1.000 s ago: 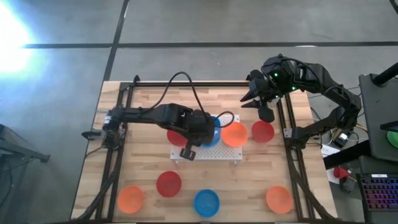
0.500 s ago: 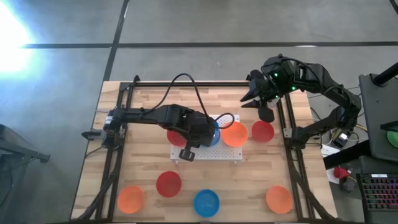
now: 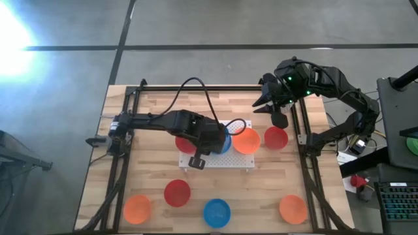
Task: Pick & Place Mini bowls
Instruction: Stack the top blue bowl on the blue bowl on the shelf
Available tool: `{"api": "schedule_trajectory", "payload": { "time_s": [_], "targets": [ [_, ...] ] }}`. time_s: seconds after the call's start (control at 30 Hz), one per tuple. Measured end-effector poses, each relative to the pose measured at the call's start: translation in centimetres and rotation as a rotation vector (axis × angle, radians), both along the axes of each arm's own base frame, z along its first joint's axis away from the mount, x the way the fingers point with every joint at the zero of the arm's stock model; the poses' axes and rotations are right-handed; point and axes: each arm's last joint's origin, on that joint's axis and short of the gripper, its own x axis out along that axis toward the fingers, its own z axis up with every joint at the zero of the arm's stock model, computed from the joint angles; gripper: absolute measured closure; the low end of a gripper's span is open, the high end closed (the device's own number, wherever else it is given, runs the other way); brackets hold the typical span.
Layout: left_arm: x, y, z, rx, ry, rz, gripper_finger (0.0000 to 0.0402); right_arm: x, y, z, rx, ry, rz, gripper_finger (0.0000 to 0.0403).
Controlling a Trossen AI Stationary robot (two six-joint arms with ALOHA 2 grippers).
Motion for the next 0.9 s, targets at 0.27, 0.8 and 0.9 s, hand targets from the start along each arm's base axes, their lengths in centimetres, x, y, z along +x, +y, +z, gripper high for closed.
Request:
{"api": "schedule_trajectory", "payload": {
  "time_s": [0.27,0.8,0.9],
  "targets": [
    [0.11,0.13,0.05,0.025,-0.015,0.012,0.0386,0.00,-0.01,0.00,0.000,0.000,-0.001,0.0303],
    [0.33,0.21,-0.65,0.047,-0.007,0.043,0.0332,-0.01,0.00,0.01,0.000,0.000,0.000,0.0303],
    [0.43,0.20,-0.59,0.047,-0.018,0.043,0.0331,-0.01,0.01,0.01,0.000,0.000,0.000,0.0303]
  ]
}}
